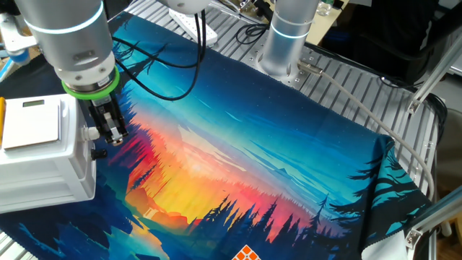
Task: Grasp the handle and open the drawer
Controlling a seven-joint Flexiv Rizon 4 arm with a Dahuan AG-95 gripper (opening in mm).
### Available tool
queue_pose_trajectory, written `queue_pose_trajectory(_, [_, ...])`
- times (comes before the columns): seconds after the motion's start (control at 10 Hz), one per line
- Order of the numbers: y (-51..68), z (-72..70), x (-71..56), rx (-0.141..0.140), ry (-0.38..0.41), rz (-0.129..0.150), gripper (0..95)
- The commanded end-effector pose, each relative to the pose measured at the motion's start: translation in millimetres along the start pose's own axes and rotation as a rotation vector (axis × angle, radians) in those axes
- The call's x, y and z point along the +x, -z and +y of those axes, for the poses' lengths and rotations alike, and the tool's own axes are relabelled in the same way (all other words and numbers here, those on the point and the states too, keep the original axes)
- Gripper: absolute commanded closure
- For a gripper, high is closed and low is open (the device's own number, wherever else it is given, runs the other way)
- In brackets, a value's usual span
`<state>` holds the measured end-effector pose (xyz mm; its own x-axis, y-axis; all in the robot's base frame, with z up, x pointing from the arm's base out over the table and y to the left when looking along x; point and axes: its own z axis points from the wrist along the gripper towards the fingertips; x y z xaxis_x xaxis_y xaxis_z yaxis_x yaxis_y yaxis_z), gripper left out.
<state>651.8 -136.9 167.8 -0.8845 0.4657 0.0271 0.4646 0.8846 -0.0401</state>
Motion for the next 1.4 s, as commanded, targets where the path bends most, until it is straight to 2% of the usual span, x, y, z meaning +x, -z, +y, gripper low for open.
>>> queue_pose_trajectory(0.1, [0.6, -0.8, 1.5, 0.047, -0.069, 0.006, 95.0])
queue_pose_trajectory(0.3, [6.3, -5.7, 0.9, 0.053, -0.078, 0.015, 95.0])
queue_pose_trajectory(0.5, [11.0, -19.4, -7.9, 0.061, -0.063, -0.002, 95.0])
queue_pose_trajectory(0.7, [7.2, -34.5, -20.4, 0.063, -0.066, -0.001, 95.0])
queue_pose_trajectory(0.9, [6.4, -36.2, -23.3, 0.078, -0.118, -0.017, 95.0])
queue_pose_trajectory(1.0, [7.2, -37.0, -22.7, 0.082, -0.141, -0.023, 76.0])
queue_pose_trajectory(1.1, [11.0, -40.8, -22.1, 0.09, -0.16, -0.017, 76.0])
queue_pose_trajectory(1.4, [14.5, -51.1, -27.9, 0.077, -0.26, -0.022, 76.0])
